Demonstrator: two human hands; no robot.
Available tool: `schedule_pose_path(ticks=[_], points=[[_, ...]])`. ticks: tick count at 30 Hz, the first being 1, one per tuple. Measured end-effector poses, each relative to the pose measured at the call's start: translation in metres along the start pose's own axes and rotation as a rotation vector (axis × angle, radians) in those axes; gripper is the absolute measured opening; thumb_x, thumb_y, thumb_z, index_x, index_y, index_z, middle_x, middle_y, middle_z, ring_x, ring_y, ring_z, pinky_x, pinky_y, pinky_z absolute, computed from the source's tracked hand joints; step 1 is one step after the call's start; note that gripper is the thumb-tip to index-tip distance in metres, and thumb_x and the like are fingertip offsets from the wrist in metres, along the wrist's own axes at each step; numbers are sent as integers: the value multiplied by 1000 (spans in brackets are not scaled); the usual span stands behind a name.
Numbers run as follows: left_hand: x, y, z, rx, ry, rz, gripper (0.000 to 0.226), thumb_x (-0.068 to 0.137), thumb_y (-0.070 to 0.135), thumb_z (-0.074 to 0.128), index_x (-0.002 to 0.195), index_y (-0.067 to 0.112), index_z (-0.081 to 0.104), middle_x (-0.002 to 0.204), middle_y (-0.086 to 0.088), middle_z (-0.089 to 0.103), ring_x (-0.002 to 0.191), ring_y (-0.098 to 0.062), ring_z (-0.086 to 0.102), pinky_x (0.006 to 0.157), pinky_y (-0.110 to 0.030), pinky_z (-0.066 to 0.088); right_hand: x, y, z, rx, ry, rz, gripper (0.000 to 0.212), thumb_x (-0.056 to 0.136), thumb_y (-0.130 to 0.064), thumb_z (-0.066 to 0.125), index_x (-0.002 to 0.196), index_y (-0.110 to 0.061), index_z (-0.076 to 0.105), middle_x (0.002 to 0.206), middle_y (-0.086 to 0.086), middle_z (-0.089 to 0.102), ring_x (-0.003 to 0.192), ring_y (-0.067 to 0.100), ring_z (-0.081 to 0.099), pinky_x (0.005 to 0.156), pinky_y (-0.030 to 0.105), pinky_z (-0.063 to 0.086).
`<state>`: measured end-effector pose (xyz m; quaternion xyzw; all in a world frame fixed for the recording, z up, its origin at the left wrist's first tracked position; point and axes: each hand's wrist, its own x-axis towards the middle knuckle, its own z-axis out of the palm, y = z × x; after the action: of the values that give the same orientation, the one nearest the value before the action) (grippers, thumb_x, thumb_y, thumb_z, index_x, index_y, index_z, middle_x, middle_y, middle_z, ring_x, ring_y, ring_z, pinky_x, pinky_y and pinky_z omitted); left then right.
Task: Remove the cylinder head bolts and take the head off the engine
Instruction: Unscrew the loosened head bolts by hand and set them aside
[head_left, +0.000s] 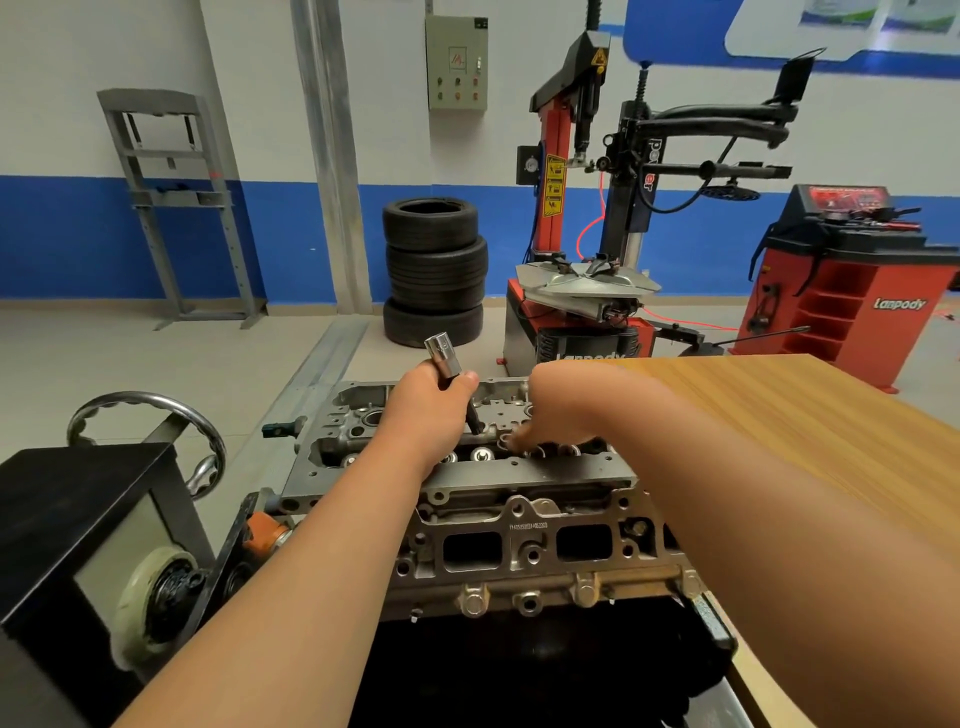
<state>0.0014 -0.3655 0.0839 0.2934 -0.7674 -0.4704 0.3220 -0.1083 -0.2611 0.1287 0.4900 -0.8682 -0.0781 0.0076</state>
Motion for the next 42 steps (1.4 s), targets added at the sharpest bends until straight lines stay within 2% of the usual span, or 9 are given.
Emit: schedule_pose_path(ticks=[3,9,14,17,20,28,31,38,42], points=[[-1,0,0,12,-16,-7,13,96,37,53,88,29,58,88,2,63,79,-13,58,59,-26,39,-5,17,-13,70,-5,-2,31,87,-32,59,63,-16,47,64,1,50,57,16,47,48,27,35],[0,0,0,44,-2,2,15,96,36,53,84,27,58,85,3,63,78,-12,57,60,-27,39,1,-15,3,42,16,-34,53,88,-62,51,63,-16,46,64,1,51,58,17,49,48,28,33],[1,-2,0,46,-10,5,16,95,36,53,84,26,59,79,3,60,71,-12,54,58,-28,37,-4,-3,-7,49,-41,-45,33,91,-31,56,63,-19,43,66,0,48,58,14,45,48,26,31],[1,-2,1,31,-3,6,16,95,35,54,82,26,59,81,3,62,75,-12,56,58,-27,38,0,-9,-4,162,9,-40,45,90,-50,53,61,-16,47,61,1,49,56,15,47,48,27,31],[2,-1,1,14,-4,2,15,95,34,54,84,26,59,85,2,64,80,-14,58,60,-27,40,4,-21,6,43,37,-19,53,90,-61,49,61,-17,41,63,1,48,56,17,45,47,28,30],[1,-1,0,1,-6,-8,14,95,34,54,85,26,59,84,2,63,75,-13,57,58,-26,38,-2,-16,-6,121,138,-82,36,88,-34,61,61,-16,48,60,2,50,53,17,47,48,28,39],[1,-1,0,5,-11,-5,14,96,35,54,85,27,58,85,2,63,76,-13,57,58,-27,39,-10,-4,-17,351,235,-71,25,87,-33,63,74,-12,66,70,3,64,61,15,57,57,33,50],[-1,1,-1,82,4,-1,19,96,36,53,80,26,55,81,3,61,73,-13,55,55,-26,34,-43,59,-31,1261,801,20,9,88,-25,62,83,-18,65,80,-2,70,72,12,68,57,23,52],[3,12,5,272,-66,20,20,96,39,52,101,21,57,93,-2,62,84,-21,56,66,-31,38,-65,106,-12,1852,876,317,18,95,-23,54,85,-11,62,83,6,72,80,20,72,64,30,56]])
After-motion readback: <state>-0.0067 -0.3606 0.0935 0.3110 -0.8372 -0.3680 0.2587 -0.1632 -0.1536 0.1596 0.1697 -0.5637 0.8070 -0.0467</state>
